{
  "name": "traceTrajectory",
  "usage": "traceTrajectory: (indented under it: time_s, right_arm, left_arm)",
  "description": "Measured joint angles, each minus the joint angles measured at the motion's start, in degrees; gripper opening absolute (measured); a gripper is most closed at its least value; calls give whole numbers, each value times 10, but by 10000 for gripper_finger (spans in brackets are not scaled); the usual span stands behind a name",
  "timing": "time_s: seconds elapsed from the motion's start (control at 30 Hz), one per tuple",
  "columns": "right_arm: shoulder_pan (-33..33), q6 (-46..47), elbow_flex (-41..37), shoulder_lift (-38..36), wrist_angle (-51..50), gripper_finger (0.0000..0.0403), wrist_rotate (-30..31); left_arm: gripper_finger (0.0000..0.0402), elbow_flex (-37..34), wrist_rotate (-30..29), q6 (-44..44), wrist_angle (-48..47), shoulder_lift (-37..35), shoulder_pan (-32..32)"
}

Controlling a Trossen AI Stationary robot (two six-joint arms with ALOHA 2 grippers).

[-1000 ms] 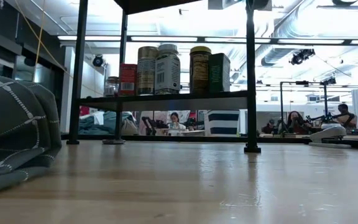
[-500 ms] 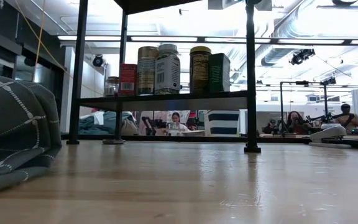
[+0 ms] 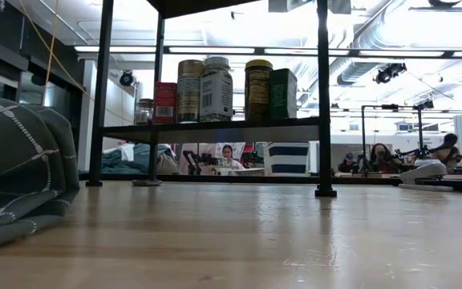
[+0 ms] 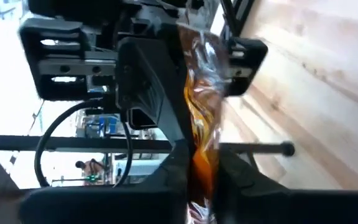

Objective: Shelf spices
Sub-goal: Put the orange seasoning pack on the shelf

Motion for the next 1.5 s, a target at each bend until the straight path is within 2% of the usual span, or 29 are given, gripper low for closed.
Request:
traceTrajectory:
  time_s: [0.03, 0.17, 0.27, 0.37, 0.6, 0.83, 1.1, 1.23, 1.37, 1.5]
  right_arm:
    - [0, -1, 1, 0, 4, 8, -1]
    - [0, -1, 2, 0, 4, 8, -4]
    - [0, -36, 0, 1, 23, 9, 0]
    - [0, -69, 0, 3, 48, 34, 6]
    - [0, -88, -1, -3, 37, 102, 36]
    - [-5, -134, -1, -32, 38, 128, 44]
    - [-5, -335, -1, -101, 42, 130, 22]
    - [1, -460, -1, -132, 43, 130, 20]
    - [1, -566, -1, -143, 43, 131, 24]
    - [1, -638, -1, -144, 36, 131, 25]
  left_arm:
    - [21, 0, 2, -12, 0, -4, -3]
    - [20, 0, 4, -30, 0, -8, -8]
    - [13, 0, 2, -55, -3, -8, -8]
    - [12, 1, -10, -94, -10, -10, -15]
    - [10, 1, -22, -169, -61, -28, -42]
    - [10, 0, -26, -303, -159, -54, -65]
    - [9, 0, -20, -574, -175, -84, -66]
    - [9, 0, 41, -696, -153, -93, -48]
    - [9, 0, 112, -760, -117, -99, -29]
    - [9, 0, 159, -812, -74, -98, -10]
